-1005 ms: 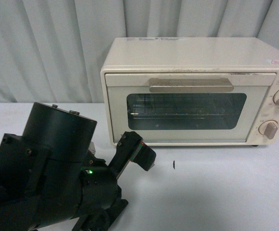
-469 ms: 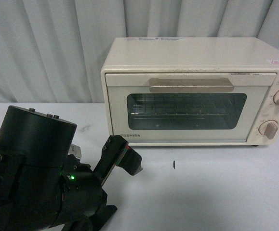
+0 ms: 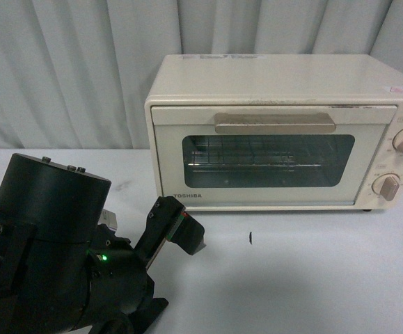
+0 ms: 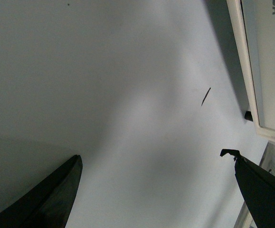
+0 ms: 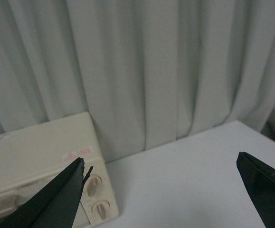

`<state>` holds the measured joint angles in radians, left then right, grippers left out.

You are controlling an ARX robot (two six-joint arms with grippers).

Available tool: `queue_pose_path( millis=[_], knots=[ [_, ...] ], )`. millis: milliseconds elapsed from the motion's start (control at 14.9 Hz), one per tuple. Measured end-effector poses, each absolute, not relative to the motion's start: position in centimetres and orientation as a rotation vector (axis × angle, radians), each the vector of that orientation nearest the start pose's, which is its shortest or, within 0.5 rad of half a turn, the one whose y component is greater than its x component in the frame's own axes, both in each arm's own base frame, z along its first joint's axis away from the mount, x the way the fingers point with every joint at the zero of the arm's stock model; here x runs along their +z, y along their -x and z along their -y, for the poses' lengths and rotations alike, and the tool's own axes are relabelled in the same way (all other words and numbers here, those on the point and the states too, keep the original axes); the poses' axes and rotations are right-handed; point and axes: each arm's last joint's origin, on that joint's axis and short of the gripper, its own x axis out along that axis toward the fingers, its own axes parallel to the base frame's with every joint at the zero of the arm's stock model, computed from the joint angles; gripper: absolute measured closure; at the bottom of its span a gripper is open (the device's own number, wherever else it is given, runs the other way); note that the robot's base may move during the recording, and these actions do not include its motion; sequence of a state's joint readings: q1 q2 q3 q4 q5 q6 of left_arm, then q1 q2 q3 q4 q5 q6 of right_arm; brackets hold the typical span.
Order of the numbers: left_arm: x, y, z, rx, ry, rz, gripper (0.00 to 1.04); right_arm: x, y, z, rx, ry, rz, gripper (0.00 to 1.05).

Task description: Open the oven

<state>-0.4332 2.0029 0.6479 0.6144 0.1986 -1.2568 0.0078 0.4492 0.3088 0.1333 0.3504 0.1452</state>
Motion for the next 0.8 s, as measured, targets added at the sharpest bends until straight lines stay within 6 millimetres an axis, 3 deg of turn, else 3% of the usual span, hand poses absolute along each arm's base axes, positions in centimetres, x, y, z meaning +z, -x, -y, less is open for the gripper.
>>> queue_pose_path(
  millis=[134,335,469,603,804],
  knots=[
    [5.2,-28.1,13.6,-0.053,1.068,-1.013,0.07,27.4,-17.6,-0.2,-0.26,0.038,0.032,0.06],
    [5.2,-28.1,13.6,-0.053,1.068,-1.013,0.07,30.1,-25.5,-3.2,-0.157,0.357,-0.035,0.06],
    [5.2,-28.1,13.6,-0.054,1.068,-1.013,0.07,31.1,-29.4,-6.0,-0.074,0.564,-0.067,0.08],
    [5.2,-28.1,13.6,-0.054,1.068,-1.012,0.07,30.1,-31.3,-8.0,-0.005,0.752,-0.107,0.33],
    [5.2,-28.1,13.6,-0.054,1.068,-1.013,0.07,28.5,-32.1,-8.7,0.083,0.952,-0.149,0.64]
  ],
)
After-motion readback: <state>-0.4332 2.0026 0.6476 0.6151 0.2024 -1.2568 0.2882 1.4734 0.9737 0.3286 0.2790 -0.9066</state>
